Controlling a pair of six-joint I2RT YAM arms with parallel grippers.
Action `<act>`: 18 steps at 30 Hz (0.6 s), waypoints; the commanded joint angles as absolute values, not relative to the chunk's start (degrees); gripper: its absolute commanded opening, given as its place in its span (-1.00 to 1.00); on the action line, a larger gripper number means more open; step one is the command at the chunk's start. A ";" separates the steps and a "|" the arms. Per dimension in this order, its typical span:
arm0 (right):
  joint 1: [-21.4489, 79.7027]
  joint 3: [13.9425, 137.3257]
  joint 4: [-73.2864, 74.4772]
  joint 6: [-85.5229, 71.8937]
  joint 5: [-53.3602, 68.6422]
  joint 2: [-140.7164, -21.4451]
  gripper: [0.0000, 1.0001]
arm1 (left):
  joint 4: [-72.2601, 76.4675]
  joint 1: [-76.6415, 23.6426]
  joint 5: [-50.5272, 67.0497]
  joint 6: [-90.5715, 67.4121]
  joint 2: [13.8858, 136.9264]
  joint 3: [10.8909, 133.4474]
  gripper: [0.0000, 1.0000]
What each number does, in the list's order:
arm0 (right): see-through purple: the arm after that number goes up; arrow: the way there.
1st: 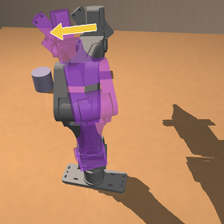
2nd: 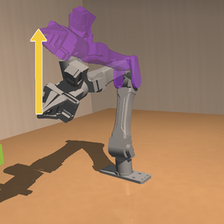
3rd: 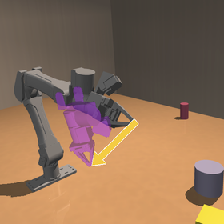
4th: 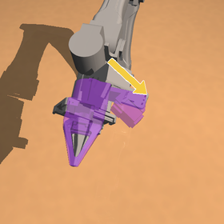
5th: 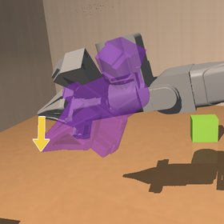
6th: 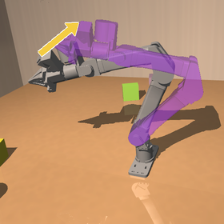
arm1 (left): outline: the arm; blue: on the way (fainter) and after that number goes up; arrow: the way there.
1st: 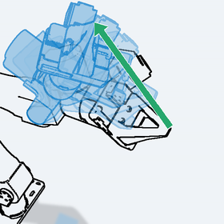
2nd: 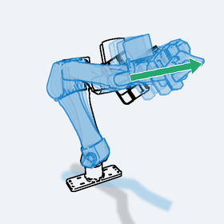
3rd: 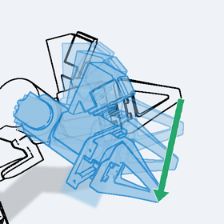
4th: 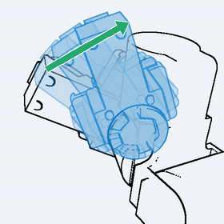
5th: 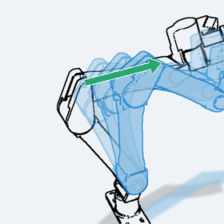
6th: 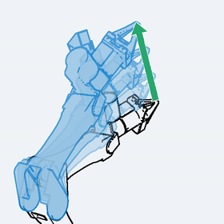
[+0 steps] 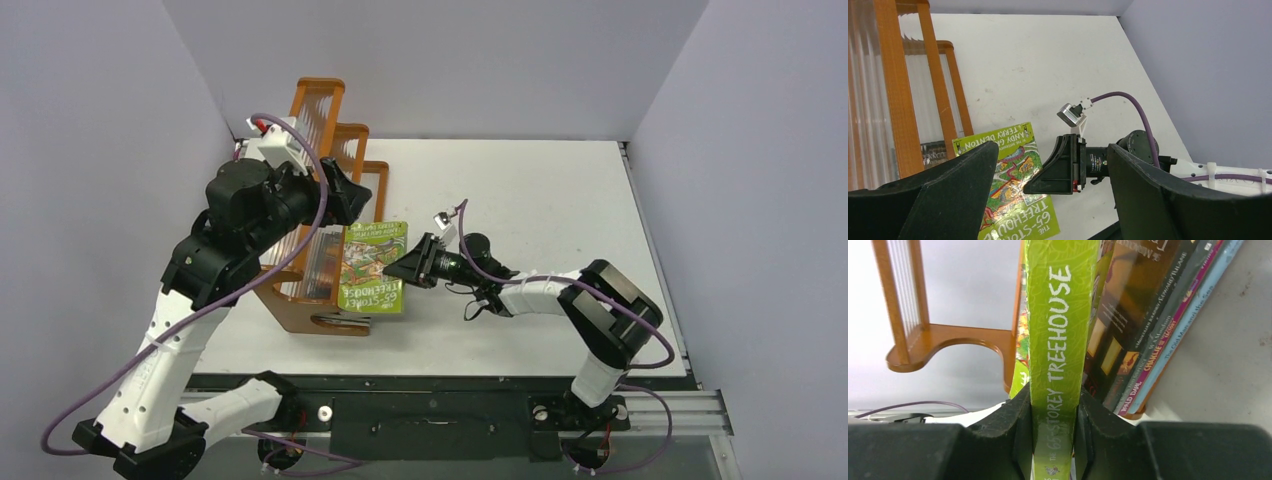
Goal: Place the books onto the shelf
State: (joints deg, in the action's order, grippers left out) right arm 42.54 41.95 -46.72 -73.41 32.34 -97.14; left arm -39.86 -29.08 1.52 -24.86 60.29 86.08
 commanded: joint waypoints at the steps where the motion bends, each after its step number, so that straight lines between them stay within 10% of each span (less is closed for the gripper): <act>1: 42.85 43.80 -52.60 -71.84 31.05 -97.30 -1.00 | -39.07 -28.51 0.47 -25.15 58.39 86.36 0.56; 18: 43.46 42.69 -50.84 -70.40 26.90 -103.94 -1.00 | -39.87 -28.31 4.65 -24.26 59.12 86.44 0.57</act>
